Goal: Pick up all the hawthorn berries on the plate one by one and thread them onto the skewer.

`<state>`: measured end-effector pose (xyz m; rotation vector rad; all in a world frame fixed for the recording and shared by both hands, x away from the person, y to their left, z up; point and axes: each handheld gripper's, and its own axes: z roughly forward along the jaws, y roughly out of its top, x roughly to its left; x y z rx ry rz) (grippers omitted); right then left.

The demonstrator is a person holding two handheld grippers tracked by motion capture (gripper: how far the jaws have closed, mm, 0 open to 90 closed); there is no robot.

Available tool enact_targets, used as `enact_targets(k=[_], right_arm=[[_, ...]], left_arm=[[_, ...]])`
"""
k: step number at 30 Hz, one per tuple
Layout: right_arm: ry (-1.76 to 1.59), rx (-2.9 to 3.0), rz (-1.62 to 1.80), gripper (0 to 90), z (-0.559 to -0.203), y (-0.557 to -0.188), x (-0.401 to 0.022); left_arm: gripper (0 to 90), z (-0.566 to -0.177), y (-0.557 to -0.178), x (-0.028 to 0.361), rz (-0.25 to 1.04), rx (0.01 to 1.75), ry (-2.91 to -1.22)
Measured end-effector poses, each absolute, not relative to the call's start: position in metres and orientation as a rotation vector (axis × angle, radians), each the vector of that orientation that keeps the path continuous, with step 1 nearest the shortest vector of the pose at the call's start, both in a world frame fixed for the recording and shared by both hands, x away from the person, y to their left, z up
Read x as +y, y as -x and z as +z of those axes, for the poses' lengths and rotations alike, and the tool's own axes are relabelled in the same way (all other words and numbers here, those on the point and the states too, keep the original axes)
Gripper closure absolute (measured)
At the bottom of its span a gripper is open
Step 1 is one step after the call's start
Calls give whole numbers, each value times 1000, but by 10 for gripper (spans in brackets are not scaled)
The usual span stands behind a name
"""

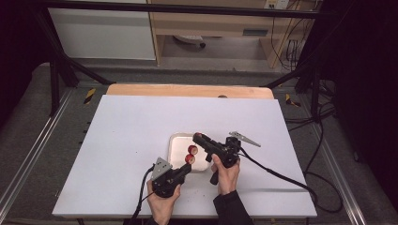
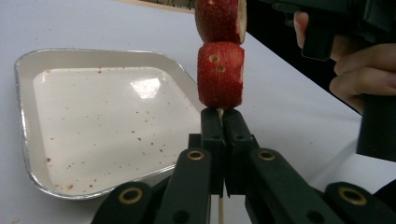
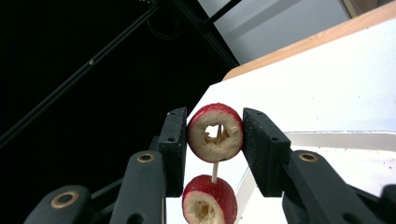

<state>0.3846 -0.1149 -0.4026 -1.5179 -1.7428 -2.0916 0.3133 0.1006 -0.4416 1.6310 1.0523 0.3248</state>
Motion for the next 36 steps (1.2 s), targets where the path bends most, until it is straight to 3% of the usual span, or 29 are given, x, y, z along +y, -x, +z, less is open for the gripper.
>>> enact_targets(k=[7,22,27,36], right_arm=[[1527,-1783,-2042,602,-402,-386,-116],[1453,-2317,-1834,149,-394,-394,-136],[1381,-2492,-1713,78,-398,-396,-144],[1312,-2654,-1569,31,-410,-394,-168]], left_arm=[[884,-445,-314,99,337,1050,-1655],[884,-438,-316,120,376,1064,-1712],[883,-437,-318,124,376,1064,-1739],[883,-433,-320,131,368,1044,-1785]])
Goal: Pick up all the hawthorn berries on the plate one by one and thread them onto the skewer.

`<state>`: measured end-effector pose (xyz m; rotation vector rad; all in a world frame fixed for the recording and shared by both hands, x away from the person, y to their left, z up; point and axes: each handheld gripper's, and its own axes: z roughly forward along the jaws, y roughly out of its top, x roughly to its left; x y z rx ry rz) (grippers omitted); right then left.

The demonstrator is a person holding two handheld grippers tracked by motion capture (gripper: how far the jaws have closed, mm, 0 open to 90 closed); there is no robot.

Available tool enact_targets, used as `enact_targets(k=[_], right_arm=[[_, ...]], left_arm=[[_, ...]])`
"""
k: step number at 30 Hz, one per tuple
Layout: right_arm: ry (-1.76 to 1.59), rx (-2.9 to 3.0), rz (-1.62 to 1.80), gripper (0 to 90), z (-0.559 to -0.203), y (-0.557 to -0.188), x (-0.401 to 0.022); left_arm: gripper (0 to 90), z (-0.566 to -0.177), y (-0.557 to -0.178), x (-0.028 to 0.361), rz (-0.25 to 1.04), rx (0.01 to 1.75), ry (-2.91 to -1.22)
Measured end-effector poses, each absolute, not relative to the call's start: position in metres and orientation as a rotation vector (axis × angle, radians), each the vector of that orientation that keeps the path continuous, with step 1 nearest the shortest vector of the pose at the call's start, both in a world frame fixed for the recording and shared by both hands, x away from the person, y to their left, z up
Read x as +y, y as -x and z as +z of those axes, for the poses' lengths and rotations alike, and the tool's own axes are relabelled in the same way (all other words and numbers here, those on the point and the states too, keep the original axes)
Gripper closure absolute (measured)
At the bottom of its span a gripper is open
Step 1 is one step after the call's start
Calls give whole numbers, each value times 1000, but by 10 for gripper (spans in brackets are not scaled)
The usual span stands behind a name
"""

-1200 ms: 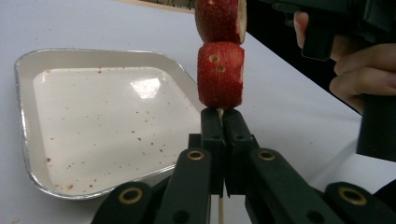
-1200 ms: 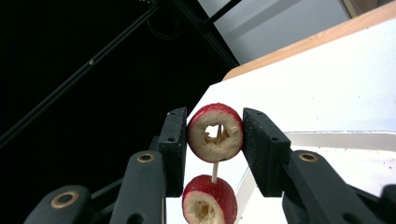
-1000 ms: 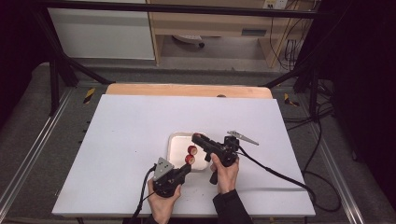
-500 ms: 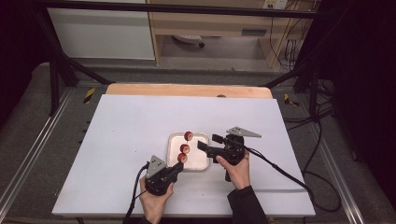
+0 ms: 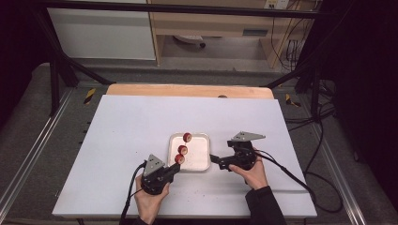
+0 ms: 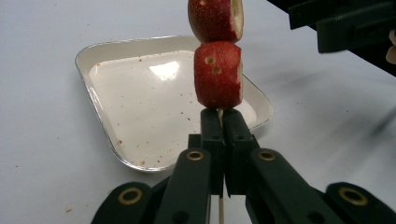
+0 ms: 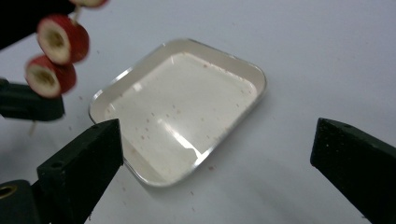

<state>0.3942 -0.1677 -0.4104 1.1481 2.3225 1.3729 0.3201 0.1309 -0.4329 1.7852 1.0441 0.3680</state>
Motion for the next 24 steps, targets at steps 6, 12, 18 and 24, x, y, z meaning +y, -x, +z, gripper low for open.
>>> enact_targets(k=[6,12,18,24], right_arm=[[-1131,2364,1266,19,-423,-389,-189],[-1133,2369,1234,18,-433,-381,-207],[-1146,2376,1200,18,-440,-373,-218],[-1142,2382,1198,16,-442,-364,-226]], left_arm=[[882,-424,-323,135,365,1023,-1840],[881,-413,-329,139,368,1002,-1891],[881,-402,-338,140,373,1001,-1917],[881,-391,-349,137,374,998,-1943]])
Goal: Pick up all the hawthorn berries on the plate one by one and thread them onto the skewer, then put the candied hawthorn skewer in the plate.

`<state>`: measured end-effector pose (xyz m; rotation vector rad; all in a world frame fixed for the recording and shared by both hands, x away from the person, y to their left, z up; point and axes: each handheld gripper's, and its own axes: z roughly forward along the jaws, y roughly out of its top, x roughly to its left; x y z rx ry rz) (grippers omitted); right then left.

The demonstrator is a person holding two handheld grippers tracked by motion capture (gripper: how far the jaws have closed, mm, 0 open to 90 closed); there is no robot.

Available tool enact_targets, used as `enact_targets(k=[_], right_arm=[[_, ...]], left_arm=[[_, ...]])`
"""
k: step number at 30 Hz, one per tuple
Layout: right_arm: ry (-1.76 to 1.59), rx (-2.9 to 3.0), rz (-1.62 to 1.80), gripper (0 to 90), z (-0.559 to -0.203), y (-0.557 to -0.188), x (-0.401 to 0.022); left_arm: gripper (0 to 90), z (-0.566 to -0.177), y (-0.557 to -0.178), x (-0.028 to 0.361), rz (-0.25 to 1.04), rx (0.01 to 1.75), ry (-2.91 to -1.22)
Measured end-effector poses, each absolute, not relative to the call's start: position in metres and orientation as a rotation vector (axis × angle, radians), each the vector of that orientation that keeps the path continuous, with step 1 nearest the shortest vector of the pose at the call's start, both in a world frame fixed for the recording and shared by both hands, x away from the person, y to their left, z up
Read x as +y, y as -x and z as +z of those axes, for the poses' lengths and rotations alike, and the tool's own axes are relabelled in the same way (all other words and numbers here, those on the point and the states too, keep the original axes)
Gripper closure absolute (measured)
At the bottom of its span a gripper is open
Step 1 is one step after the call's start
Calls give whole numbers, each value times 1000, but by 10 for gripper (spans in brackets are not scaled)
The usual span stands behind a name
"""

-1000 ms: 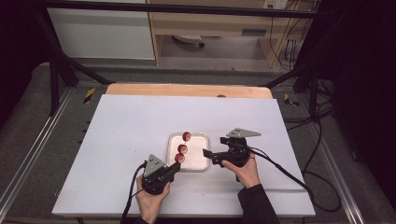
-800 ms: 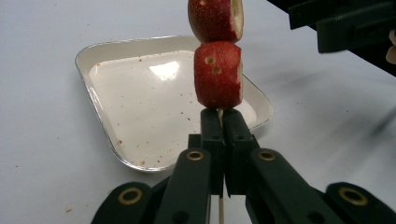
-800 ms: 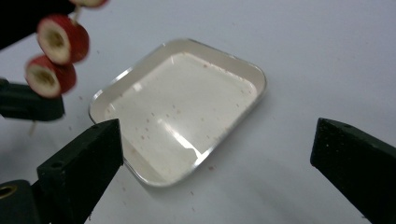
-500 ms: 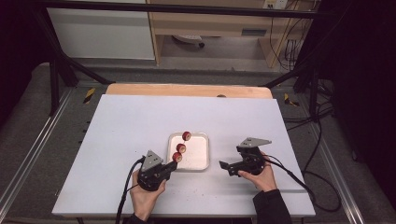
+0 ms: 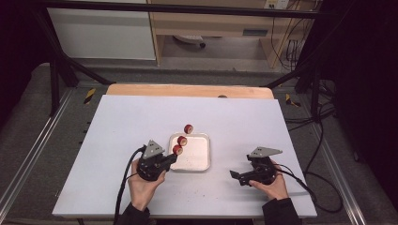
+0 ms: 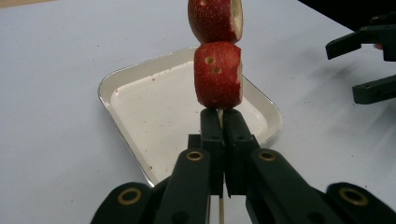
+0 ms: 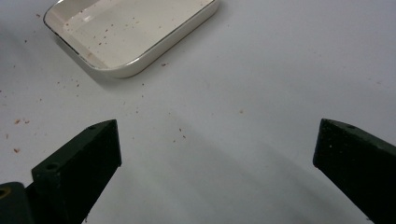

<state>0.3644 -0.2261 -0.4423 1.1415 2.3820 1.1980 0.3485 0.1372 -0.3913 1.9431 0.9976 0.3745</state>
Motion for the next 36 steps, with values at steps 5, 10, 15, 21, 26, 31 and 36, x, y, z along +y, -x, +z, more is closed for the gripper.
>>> enact_targets(k=[5,10,15,21,26,31,36], right_arm=[[-1138,2379,1201,15,-444,-359,-232],[-1149,2384,1185,15,-447,-356,-236],[-1149,2384,1180,12,-447,-353,-237],[-1143,2388,1196,13,-447,-353,-237],[-1136,2391,1197,13,-446,-351,-237],[-1142,2384,1198,13,-446,-351,-238],[-1141,2382,1198,13,-446,-351,-238]], left_arm=[[881,-384,-358,135,368,997,-1964],[881,-382,-371,132,355,1013,-1996],[881,-384,-381,127,347,1033,-2019],[881,-392,-393,118,348,1065,-2054],[881,-403,-398,108,353,1079,-2115],[881,-413,-399,101,351,1085,-2169],[881,-423,-400,96,331,1105,-2202]])
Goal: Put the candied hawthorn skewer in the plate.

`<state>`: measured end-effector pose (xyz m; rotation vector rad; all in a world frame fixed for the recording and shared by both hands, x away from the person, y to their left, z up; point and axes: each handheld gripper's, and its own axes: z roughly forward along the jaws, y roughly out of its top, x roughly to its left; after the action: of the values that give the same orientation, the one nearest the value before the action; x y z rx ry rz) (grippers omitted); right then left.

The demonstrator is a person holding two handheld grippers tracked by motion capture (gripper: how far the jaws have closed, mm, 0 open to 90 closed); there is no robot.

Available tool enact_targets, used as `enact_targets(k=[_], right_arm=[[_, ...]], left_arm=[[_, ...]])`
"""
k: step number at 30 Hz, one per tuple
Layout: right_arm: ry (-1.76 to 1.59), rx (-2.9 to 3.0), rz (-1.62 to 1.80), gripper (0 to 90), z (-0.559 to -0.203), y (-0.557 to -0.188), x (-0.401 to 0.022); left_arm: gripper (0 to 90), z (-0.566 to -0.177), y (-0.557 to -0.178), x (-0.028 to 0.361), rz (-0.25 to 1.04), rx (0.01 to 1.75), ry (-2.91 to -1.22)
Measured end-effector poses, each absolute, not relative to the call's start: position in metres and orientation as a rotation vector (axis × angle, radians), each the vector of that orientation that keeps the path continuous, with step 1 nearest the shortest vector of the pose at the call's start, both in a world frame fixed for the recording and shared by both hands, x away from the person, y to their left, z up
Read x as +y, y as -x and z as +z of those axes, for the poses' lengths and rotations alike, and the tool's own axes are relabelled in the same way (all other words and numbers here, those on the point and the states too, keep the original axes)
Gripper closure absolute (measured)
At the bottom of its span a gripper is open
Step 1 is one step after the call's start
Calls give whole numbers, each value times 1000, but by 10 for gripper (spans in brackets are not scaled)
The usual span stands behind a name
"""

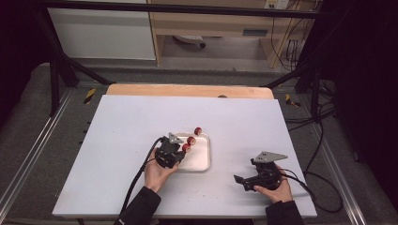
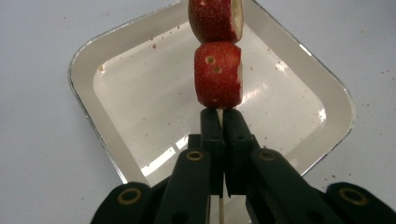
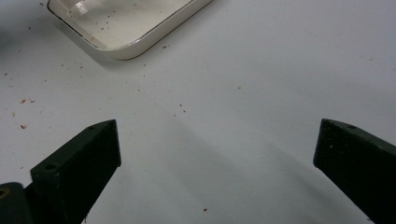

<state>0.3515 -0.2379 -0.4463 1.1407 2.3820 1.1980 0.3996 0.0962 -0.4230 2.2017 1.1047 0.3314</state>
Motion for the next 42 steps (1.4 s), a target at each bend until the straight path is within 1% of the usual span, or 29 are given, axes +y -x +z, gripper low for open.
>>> enact_targets(k=[7,12,21,25,29,32,37,40,42], right_arm=[[-1150,2383,1194,13,-447,-351,-237],[-1151,2382,1190,13,-447,-351,-237],[-1155,2383,1184,13,-447,-351,-237],[-1159,2373,1192,13,-446,-352,-238],[-1161,2371,1192,12,-446,-352,-238],[-1169,2371,1194,11,-445,-352,-238],[-1179,2362,1201,9,-444,-352,-240],[-1184,2356,1205,8,-443,-352,-240],[-1180,2355,1204,7,-443,-352,-240]], left_arm=[[881,-431,-398,95,327,1139,-2255],[878,-433,-400,94,318,1163,-2262],[866,-433,-399,94,326,1158,-2267],[803,-431,-399,96,326,1149,-2268],[726,-426,-397,102,358,1111,-2271],[626,-421,-396,107,359,1094,-2268],[486,-413,-392,117,360,1035,-2269],[416,-409,-389,125,356,1009,-2253],[348,-407,-386,133,356,998,-2238]])
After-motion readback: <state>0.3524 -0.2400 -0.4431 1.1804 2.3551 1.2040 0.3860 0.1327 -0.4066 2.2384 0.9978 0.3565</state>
